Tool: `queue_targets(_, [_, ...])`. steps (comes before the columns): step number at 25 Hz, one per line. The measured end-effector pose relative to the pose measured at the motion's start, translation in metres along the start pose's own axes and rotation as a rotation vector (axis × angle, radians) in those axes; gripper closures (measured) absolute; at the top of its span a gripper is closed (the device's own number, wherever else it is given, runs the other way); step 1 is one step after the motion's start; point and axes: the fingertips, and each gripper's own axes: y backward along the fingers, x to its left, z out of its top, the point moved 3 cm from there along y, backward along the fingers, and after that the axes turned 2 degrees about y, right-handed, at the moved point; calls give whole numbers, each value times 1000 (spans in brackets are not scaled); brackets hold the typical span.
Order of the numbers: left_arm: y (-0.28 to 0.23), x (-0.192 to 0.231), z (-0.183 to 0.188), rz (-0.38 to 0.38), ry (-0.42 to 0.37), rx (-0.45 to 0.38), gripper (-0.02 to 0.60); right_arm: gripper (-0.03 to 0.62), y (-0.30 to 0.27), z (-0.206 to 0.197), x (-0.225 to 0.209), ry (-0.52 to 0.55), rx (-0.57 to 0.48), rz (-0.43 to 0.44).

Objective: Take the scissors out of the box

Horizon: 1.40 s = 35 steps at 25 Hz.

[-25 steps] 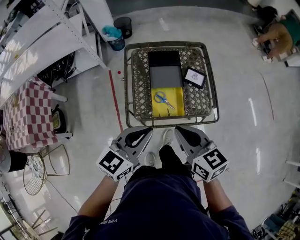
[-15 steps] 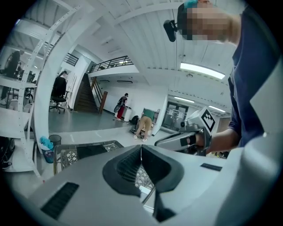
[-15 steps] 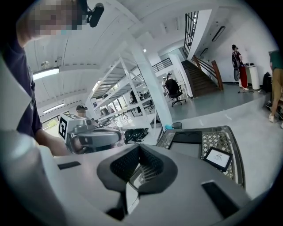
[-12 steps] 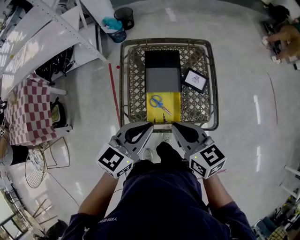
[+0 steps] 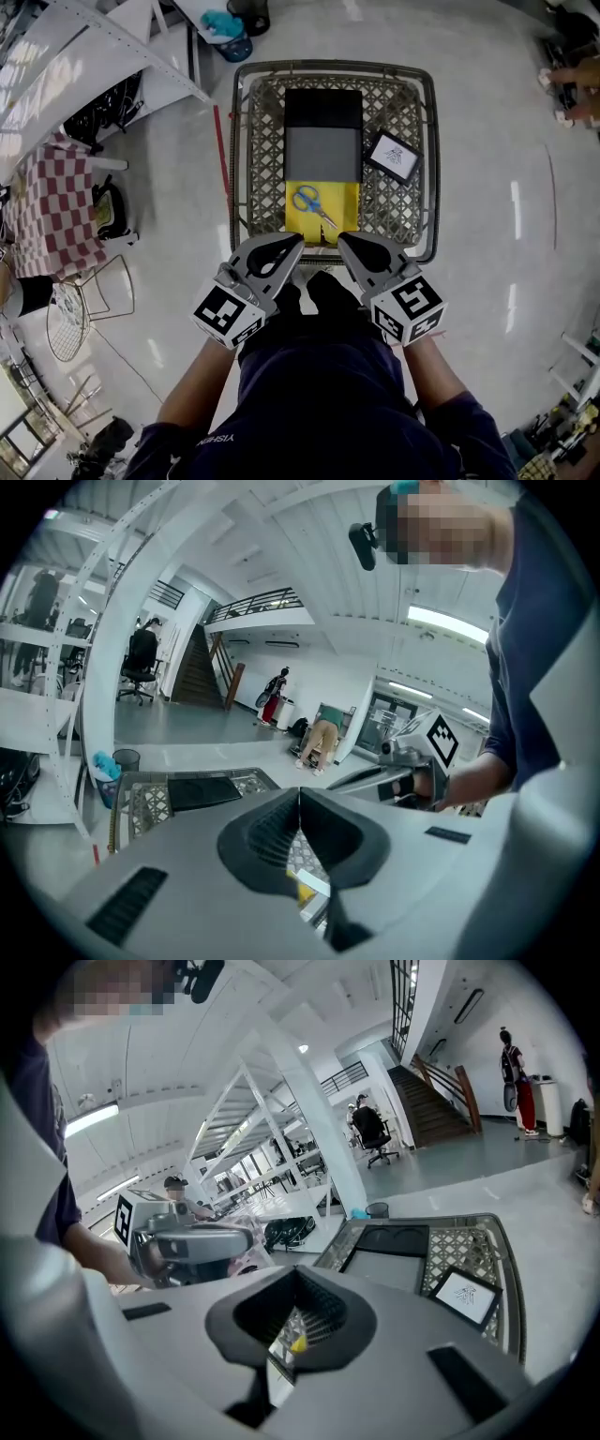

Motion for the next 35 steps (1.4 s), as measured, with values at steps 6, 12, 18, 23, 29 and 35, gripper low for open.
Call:
queue_targets(6, [-8,20,-12,-12,24,22,557,579,-28,-17,-12,10,67,-24])
queue_targets(12, [-8,39,-32,-46,42,50,557,579,-60,-38,-24,45,149,-73])
queue_targets(18, [-3,58,-55,-57,55,91,557,579,-89,-58,-36,51,210,-105])
queue_targets(23, [4,69,-75,-61,93,130,557,579,-110,-84,-51,70,298,-116])
queue_targets(29, [6,84,-89,-58,134,136,557,579,-130,-110,-66,101,393,-117])
queue_targets(35, [8,93,-93,-54,157,133,557,540,-143,-130,-71,107,473,-114])
